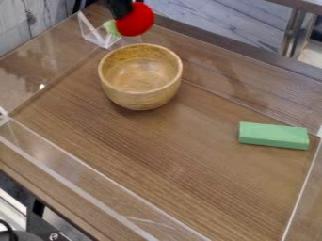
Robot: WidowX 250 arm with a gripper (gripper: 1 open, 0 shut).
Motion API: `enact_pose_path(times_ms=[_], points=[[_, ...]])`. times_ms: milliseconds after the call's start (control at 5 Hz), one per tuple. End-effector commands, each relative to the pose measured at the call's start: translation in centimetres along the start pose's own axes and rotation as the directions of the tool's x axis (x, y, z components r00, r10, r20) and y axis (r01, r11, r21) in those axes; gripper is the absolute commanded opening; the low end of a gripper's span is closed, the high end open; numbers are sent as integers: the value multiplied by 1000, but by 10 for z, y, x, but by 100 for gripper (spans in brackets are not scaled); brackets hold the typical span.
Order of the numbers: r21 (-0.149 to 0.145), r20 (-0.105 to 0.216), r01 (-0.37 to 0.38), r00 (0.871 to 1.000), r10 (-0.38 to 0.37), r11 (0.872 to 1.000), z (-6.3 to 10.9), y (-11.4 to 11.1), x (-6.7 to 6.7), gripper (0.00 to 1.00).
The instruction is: Move the red fruit to the left
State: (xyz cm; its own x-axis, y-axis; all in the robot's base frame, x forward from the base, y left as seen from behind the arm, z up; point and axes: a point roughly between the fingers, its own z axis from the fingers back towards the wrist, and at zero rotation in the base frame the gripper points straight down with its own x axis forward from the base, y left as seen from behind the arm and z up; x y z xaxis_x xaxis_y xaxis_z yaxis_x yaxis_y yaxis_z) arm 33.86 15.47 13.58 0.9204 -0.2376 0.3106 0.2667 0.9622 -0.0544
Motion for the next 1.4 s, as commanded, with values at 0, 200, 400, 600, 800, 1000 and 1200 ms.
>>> enact_pose_path(times_ms=[0,200,400,600,800,1000,1200], points=[[67,29,-43,999,41,997,15,29,8,0],[87,9,-95,995,95,992,7,52,6,0],[106,-11,-136,990,138,985,-11,64,-3,0],[120,-29,-167,985,172,979,-26,65,-10,0],[121,-39,-209,976,215,970,-27,60,-17,0],[133,-47,-254,964,262,958,-31,57,-18,0],[147,-54,-298,950,308,943,-36,54,-17,0]])
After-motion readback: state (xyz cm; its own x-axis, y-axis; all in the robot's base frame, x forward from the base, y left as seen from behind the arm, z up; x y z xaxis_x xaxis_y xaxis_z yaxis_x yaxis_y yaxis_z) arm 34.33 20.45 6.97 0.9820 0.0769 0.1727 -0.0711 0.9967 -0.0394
